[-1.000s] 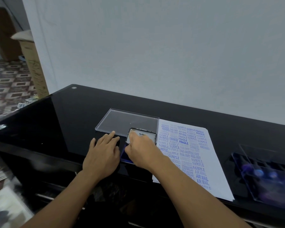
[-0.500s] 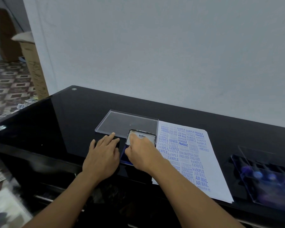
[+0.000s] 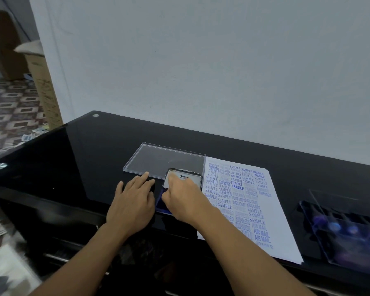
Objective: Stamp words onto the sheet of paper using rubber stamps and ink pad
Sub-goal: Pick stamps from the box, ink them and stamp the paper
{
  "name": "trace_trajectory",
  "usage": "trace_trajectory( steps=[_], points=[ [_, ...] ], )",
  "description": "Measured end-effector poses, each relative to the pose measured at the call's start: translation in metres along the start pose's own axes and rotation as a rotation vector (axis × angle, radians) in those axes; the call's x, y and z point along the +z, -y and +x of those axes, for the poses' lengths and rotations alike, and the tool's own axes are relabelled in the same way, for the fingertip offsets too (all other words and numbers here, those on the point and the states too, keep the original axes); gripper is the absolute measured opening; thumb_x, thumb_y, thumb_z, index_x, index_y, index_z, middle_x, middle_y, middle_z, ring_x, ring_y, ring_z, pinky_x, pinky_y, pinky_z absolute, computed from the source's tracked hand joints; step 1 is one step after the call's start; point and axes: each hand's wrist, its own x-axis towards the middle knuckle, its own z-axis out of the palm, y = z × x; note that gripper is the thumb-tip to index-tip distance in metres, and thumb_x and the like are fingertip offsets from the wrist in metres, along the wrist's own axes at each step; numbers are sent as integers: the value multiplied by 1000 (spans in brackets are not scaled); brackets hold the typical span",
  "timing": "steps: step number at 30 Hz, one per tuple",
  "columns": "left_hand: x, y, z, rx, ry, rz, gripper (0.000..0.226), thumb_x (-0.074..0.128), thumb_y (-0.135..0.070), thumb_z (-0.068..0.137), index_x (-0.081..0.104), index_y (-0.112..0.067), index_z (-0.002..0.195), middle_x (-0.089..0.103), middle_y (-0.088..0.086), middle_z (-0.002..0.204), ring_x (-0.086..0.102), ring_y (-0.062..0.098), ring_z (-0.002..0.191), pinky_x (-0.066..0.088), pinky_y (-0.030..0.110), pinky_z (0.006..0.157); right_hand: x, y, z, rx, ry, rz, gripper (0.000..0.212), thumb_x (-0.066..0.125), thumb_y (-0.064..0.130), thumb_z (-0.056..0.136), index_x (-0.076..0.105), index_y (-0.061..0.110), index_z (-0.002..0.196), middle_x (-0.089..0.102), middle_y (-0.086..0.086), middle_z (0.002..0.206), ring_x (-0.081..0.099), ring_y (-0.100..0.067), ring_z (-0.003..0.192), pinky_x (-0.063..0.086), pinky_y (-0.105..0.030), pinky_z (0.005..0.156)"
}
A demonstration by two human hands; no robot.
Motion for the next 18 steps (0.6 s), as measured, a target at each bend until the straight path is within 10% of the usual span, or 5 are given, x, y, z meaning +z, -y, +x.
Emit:
trace_trajectory(
  steps=[18],
  points=[
    [-1,0,0,4,2,9,46,30,-31,103,38,-26,149,17,-8,164,15,12,150,9,47,121,-5,7,4,-3,26,-51,13,49,22,96,42,12,96,45,-7,83,45,-30,77,32,-33,59]
  ],
)
